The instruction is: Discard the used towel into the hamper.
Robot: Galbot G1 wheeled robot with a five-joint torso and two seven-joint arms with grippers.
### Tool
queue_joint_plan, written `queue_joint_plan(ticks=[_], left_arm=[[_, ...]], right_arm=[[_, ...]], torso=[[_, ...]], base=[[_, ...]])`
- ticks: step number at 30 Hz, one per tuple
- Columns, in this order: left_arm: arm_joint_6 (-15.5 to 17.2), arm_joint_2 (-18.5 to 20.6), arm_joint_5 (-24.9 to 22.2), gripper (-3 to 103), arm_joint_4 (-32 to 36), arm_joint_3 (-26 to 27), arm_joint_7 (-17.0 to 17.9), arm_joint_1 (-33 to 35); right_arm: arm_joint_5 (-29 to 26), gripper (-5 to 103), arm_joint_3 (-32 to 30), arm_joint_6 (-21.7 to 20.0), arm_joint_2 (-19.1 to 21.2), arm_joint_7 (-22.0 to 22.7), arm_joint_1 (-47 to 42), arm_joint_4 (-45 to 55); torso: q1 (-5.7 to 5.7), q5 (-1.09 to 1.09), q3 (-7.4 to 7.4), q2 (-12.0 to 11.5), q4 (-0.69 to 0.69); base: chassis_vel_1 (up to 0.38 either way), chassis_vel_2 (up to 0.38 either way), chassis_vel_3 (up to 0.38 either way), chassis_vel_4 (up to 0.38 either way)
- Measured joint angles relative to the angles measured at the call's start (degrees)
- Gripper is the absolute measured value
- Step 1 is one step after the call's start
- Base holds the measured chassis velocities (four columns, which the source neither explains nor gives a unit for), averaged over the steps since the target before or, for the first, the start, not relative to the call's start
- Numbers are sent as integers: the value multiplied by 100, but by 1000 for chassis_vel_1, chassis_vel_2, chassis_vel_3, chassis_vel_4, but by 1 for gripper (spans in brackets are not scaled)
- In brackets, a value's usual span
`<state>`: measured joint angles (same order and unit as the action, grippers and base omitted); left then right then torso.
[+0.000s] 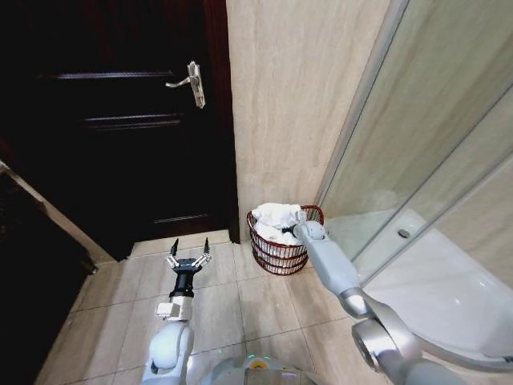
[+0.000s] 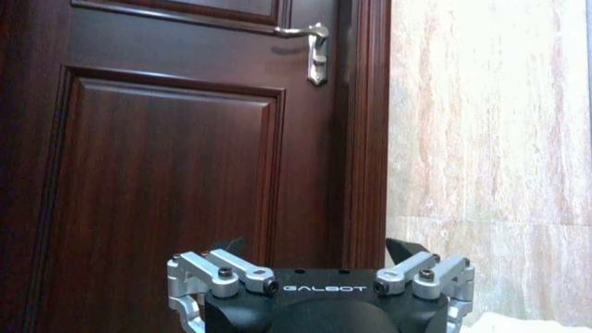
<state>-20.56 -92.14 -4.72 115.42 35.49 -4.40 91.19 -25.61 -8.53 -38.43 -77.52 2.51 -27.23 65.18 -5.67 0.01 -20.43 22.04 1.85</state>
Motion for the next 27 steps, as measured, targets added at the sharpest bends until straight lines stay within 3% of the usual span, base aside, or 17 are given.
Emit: queue_joint_plan(ticks=[8, 13, 14, 17, 19, 20, 21, 22, 24, 27], left_arm=[[-35, 0, -142, 100, 135, 12, 16, 84], [-75, 0, -214, 100, 225, 53, 12, 168], [-75, 0, -238, 100, 260, 69, 16, 195], [-77, 0, -257, 100, 436, 61, 541, 242], [-65, 0, -258, 100, 470, 52, 652, 236], [18, 2, -257, 100, 581, 44, 899, 215], [72, 1, -255, 100, 637, 41, 1000, 201], [72, 1, -255, 100, 637, 41, 1000, 201], [161, -2, -197, 100, 721, 13, 1240, 182], [215, 0, -165, 100, 736, -15, 1340, 186]], right_arm=[[-228, 100, -66, -19, 553, 682, -107, 1510], [-245, 100, -64, 270, 588, 618, 28, 1235], [-247, 100, -63, 409, 545, 594, 65, 1090], [14, 100, -82, 1558, 446, 450, -243, 1188], [123, 100, -102, 1797, 446, 453, -354, 1309], [568, 100, -198, 2444, 465, 513, -698, 1720], [782, 100, -260, 2704, 492, 557, -896, 1976], [782, 100, -260, 2704, 492, 557, -896, 1976], [1255, 100, -468, 3047, 631, 650, -1691, 2925], [1407, 100, -704, 3083, 722, 688, -2412, 3728]], torso=[[0, -1, 1, 0, -2], [0, -1, 1, 0, -2], [0, -1, 1, 0, -2], [0, -1, 0, 0, 1], [0, -1, 0, 0, 2], [0, 0, 1, 0, 1], [0, -1, 2, 0, 1], [0, -1, 2, 0, 1], [0, -2, 2, 0, -2], [0, 0, 2, 0, -2]], base=[[0, 0, 0, 0], [0, 0, 0, 0], [0, 0, 0, 0], [0, 0, 0, 0], [0, 0, 0, 0], [0, 0, 0, 0], [0, 0, 0, 0], [0, 0, 0, 0], [0, 0, 0, 0], [0, 0, 0, 0]])
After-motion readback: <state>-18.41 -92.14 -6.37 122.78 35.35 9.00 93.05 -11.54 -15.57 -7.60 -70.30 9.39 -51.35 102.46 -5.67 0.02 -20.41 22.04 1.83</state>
